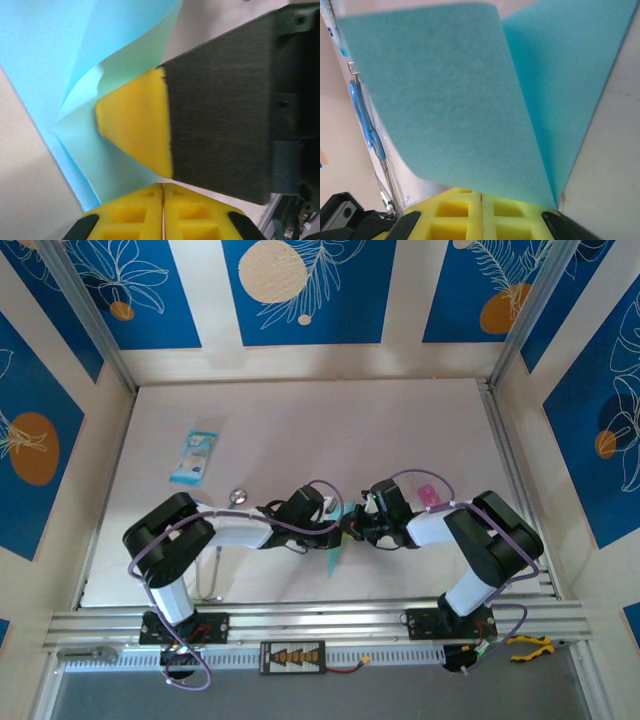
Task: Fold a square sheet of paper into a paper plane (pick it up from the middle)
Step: Perform the fifth fold on the wing at the bottom-center of the table.
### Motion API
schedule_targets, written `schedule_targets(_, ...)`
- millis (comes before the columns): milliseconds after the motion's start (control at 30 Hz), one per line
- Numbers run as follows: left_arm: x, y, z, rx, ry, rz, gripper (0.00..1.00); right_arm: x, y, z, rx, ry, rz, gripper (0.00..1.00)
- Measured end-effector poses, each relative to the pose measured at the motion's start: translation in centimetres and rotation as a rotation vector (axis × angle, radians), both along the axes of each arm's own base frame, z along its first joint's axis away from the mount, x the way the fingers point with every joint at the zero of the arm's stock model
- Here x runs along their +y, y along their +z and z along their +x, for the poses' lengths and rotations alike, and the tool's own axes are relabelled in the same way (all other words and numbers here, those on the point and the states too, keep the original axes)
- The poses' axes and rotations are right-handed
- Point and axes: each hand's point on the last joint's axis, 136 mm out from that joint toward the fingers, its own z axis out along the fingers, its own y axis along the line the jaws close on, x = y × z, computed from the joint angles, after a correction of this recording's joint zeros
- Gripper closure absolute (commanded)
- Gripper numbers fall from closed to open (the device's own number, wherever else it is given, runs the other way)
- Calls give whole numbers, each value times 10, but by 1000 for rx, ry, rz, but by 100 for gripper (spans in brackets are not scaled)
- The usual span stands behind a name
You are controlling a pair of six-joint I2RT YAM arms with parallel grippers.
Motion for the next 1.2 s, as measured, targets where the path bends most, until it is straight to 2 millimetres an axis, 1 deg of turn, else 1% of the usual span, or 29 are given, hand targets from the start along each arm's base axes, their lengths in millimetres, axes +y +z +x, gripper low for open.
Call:
schedule_targets(100,6,-11,-1,14,5,43,94,0,0,0,1,0,-1,97)
schedule_targets(300,9,-13,-1,-15,-11,58,98,-4,0,-3,16,-7,-18,95)
schedule_targets(433,15,-14,-7,-39,-28,51,100,-16,4,-10,34,-19,-59,93)
schedule_targets(500,19,-14,-9,-51,-37,46,100,-23,12,-9,17,-36,-76,92)
schedule_targets(667,24,-14,-16,-83,-72,31,100,-35,46,-7,-100,-54,-65,92)
schedule_targets(767,25,-14,-17,-91,-85,26,100,-36,52,-12,-138,-34,-52,92)
schedule_targets(900,25,-14,-18,-100,-96,26,100,-27,47,-21,-128,22,-52,94)
schedule_targets(1033,24,-14,-18,-99,-99,26,100,-16,29,-29,-76,88,-72,95)
schedule_targets(1133,24,-14,-18,-99,-99,26,100,-4,20,-30,-53,127,-78,95)
schedule_targets(1200,24,-14,-18,-99,-99,26,100,1,16,-26,-48,140,-77,95)
